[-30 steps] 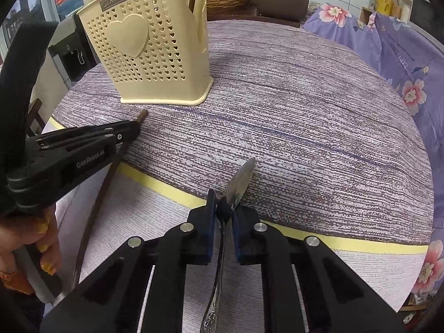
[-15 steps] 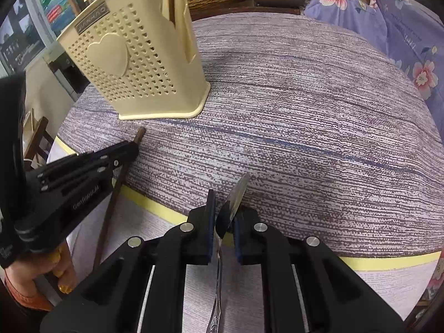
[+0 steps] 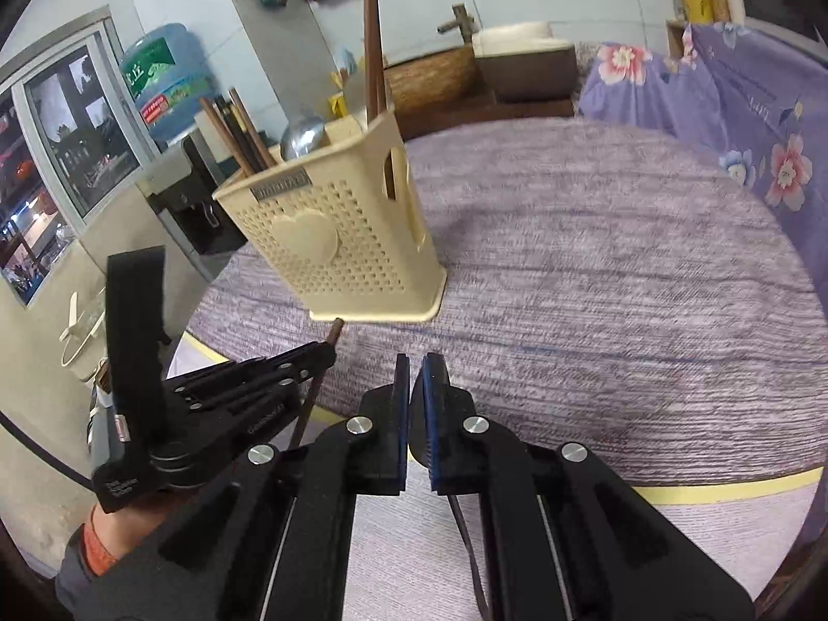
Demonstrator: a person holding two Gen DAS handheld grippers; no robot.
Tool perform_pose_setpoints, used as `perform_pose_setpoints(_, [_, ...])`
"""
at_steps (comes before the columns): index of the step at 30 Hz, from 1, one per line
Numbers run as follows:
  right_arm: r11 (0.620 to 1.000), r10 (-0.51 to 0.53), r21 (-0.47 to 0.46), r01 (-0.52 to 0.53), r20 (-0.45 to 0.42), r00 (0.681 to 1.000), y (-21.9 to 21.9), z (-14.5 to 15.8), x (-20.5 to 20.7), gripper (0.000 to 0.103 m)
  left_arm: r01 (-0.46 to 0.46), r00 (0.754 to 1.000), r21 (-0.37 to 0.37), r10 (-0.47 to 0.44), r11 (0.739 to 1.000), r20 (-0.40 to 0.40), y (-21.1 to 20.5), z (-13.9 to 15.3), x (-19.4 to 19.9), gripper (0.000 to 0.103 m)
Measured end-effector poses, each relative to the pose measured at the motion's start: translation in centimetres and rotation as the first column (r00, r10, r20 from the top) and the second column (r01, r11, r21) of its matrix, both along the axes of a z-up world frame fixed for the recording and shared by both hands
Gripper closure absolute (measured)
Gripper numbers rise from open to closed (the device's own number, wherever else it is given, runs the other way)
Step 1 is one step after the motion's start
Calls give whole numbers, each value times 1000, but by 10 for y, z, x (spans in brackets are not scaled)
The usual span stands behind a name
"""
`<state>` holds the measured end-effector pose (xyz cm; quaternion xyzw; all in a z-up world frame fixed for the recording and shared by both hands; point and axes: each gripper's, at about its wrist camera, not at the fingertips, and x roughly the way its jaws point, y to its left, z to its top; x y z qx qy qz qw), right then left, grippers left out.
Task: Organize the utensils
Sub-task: 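Carry the chopstick with the left tool while the right tool carries the spoon to the basket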
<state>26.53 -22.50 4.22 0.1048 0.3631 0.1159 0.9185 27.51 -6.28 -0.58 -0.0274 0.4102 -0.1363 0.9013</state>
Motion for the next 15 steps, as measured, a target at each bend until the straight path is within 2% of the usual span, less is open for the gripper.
perform_pose_setpoints(1, [1000,3,-21,-2,15,1000,0,4,-1,101,1,1000,-3,-1,1000,11,2,5,-2,95])
perform_pose_setpoints(4, [1000,9,-12,-9,9,1000,0,4,0,102,4,999,-10,-4,1000,36,5,16,-7,95])
perform_pose_setpoints(7, [998,27,-58,-28,-20,999,7,-4,6,101,-5,999,-19,6,1000,47,13,21,-8,95])
perform_pose_setpoints(9, [996,70,-57,-72,-32,997,13,-12,6,99,-8,999,-24,9,1000,52,16,23,-9,95])
perform_pose_setpoints(11, [987,133,-77,-138,-73,988,25,-22,13,85,-9,998,-25,10,1000,56,18,24,-11,95])
perform_pose_setpoints(13, [982,148,-106,-155,-67,987,33,-29,14,48,-11,998,-27,13,1000,57,20,24,-13,95])
perform_pose_setpoints(14, [976,175,-123,-183,-72,982,38,-34,16,41,-12,998,-27,14,1000,58,21,25,-13,95])
perform_pose_setpoints(15, [967,203,-141,-214,-86,975,44,-40,19,39,-13,998,-30,15,999,59,23,25,-14,95])
